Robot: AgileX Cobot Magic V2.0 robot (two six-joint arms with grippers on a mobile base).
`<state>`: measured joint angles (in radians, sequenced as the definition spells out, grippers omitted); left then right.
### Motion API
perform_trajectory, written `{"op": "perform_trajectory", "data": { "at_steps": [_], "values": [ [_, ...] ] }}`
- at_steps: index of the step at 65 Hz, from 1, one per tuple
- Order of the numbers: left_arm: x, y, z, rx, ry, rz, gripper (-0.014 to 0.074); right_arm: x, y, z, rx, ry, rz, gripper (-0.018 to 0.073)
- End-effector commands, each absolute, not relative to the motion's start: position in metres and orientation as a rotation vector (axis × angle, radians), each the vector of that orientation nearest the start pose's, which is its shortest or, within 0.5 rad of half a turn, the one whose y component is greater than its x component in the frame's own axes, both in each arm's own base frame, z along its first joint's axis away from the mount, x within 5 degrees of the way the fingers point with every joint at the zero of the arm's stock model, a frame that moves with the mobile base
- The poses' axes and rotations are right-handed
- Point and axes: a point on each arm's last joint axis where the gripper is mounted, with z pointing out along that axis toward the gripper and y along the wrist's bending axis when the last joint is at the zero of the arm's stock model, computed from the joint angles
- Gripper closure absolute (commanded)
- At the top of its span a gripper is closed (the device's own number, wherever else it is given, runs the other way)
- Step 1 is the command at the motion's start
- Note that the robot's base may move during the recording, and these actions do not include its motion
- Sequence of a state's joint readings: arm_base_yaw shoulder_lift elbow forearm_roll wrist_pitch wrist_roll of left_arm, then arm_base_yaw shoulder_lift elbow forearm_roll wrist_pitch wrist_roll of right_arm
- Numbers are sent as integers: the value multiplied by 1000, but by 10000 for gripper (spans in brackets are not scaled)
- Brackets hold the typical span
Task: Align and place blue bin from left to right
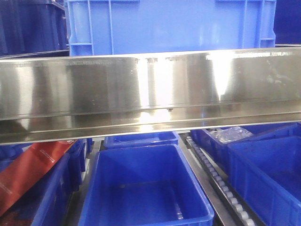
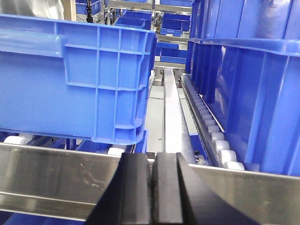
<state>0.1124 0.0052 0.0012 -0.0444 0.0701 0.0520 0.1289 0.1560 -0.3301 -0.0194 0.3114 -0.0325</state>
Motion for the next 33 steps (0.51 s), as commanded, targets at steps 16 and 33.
{"op": "perform_trajectory", "data": {
  "at_steps": [16, 33],
  "values": [
    [56, 6, 209, -79, 1531, 101, 708, 53, 5, 289, -143, 1587, 30, 629],
    [56, 6, 209, -79, 1531, 101, 708, 54, -4, 275, 26, 1574, -83, 629]
  ]
}}
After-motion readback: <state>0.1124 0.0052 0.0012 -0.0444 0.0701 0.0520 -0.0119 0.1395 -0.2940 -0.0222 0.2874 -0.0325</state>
